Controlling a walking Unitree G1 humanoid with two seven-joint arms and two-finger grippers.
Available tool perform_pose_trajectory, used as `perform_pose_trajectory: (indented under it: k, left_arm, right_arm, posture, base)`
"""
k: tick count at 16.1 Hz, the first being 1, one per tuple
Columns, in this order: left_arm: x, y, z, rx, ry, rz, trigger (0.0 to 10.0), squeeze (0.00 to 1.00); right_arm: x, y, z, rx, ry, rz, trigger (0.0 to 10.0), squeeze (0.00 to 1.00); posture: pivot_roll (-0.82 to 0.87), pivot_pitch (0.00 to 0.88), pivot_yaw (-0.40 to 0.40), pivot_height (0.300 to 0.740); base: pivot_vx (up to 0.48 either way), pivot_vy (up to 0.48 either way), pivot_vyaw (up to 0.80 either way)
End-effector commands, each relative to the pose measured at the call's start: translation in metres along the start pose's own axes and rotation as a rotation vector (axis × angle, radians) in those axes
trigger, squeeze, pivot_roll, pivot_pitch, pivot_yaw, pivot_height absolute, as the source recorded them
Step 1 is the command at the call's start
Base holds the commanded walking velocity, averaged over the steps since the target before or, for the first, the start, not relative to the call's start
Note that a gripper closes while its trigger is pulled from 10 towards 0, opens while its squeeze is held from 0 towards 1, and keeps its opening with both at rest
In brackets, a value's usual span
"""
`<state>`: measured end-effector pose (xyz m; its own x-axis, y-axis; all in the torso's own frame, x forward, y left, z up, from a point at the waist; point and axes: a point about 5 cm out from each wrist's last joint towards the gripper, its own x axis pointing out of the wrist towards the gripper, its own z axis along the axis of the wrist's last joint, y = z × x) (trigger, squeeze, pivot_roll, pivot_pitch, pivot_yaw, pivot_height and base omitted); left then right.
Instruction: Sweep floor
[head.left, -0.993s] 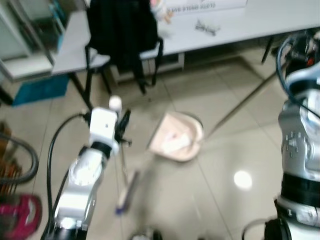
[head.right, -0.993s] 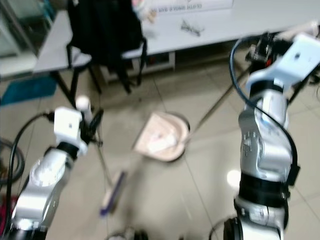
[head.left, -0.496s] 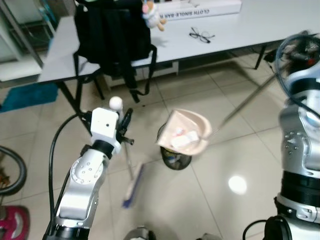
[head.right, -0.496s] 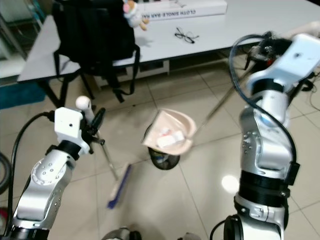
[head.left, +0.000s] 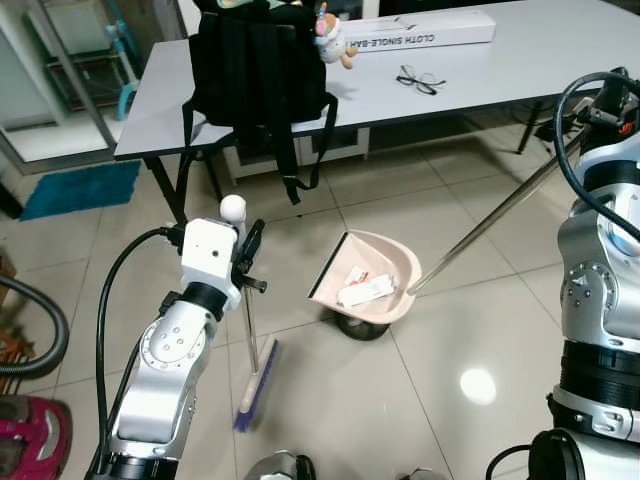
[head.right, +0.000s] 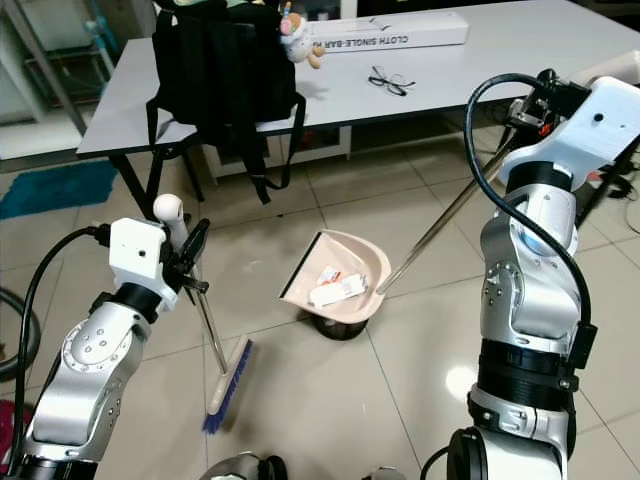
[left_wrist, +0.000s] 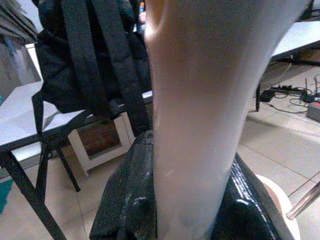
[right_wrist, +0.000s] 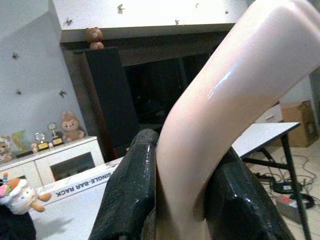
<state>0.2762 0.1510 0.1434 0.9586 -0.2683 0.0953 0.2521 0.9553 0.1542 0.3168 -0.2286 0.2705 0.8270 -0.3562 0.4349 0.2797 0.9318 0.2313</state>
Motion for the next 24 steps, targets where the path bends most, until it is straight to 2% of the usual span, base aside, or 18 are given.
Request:
perform_pose_trajectory:
  k: [1, 5, 13, 24]
  left_arm:
    - [-0.0005, 0.0008, 0.0037, 0.004, -0.011, 0.004, 10.0, 0.00]
    - [-0.0002, -0.0011, 0.0032, -0.011, 0.002, -0.001, 10.0, 0.00]
    - [0.0012, -0.0002, 0.0067, 0.015, -0.012, -0.002, 10.0, 0.00]
    - [0.0003, 0.0017, 0.0066, 0.018, -0.011, -0.004, 10.0, 0.00]
  right_arm:
    - [0.0048, 0.0050, 0.0150, 0.020, -0.083, 0.002, 10.0, 0.00]
    - [0.0053, 0.0054, 0.0144, 0.016, -0.088, 0.003, 10.0, 0.00]
    - [0.0050, 0.0037, 0.0143, 0.008, -0.093, -0.001, 10.0, 0.00]
    - [0.0046, 0.0042, 0.0121, 0.003, -0.081, 0.001, 10.0, 0.00]
  posture:
    - [-0.02, 0.060, 0.065, 0.740]
    - [-0.02, 0.064, 0.069, 0.740]
    - [-0.02, 0.070, 0.070, 0.740]
    - [-0.02, 0.076, 0.072, 0.740]
  base:
    - [0.000, 0.000, 0.00]
    - [0.000, 0.000, 0.00]
    - [0.000, 0.000, 0.00]
    - [0.309, 0.000, 0.00]
